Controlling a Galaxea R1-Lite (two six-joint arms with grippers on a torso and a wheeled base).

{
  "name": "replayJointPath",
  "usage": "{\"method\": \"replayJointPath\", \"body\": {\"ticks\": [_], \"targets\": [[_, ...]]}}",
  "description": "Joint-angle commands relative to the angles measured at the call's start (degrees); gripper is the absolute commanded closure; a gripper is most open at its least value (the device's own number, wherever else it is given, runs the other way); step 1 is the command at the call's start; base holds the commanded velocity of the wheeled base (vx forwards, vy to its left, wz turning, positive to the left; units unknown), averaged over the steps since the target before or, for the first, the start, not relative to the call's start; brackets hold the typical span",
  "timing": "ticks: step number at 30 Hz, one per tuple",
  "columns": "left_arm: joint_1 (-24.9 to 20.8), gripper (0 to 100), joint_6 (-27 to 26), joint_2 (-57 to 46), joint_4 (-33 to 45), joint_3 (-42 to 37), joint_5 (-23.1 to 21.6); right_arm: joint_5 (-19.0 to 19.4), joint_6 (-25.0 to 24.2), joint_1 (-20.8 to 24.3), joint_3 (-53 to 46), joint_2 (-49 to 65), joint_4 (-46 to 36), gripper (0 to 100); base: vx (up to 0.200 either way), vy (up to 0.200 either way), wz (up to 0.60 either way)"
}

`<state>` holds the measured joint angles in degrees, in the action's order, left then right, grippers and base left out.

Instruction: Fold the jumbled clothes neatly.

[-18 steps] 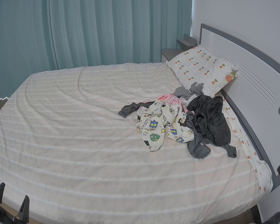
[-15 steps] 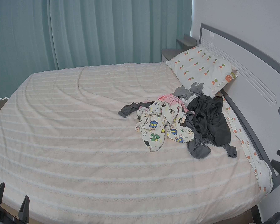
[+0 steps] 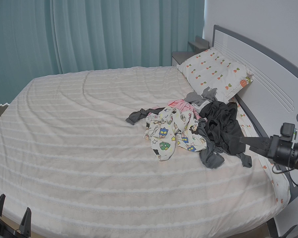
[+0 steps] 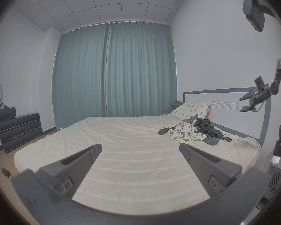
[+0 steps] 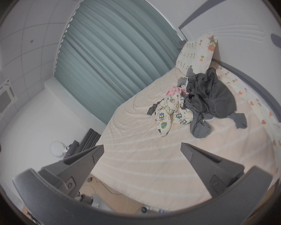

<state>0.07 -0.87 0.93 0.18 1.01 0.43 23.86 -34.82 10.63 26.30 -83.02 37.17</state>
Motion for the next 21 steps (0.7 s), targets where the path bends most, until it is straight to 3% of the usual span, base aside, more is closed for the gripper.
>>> {"method": "replayJointPath", "body": {"ticks": [1, 4, 12, 21], "targets": [[0.01, 0, -0.01, -0.93, -0.01, -1.01, 0.01, -8.39, -10.97, 3.34, 21.25, -35.81, 12.84, 0, 0.0, 0.0, 0.0], [0.01, 0, -0.01, -0.93, -0.01, -1.01, 0.01, -12.08, -13.08, 4.84, 28.9, -41.87, 11.96, 0, 0.0, 0.0, 0.0], [0.01, 0, -0.01, -0.93, -0.01, -1.01, 0.01, -19.11, -13.0, 5.63, 42.96, -55.23, 6.42, 0, 0.0, 0.0, 0.0], [0.01, 0, -0.01, -0.93, -0.01, -1.01, 0.01, -22.8, -12.82, 5.19, 50.87, -62.7, 1.77, 0, 0.0, 0.0, 0.0]]}}
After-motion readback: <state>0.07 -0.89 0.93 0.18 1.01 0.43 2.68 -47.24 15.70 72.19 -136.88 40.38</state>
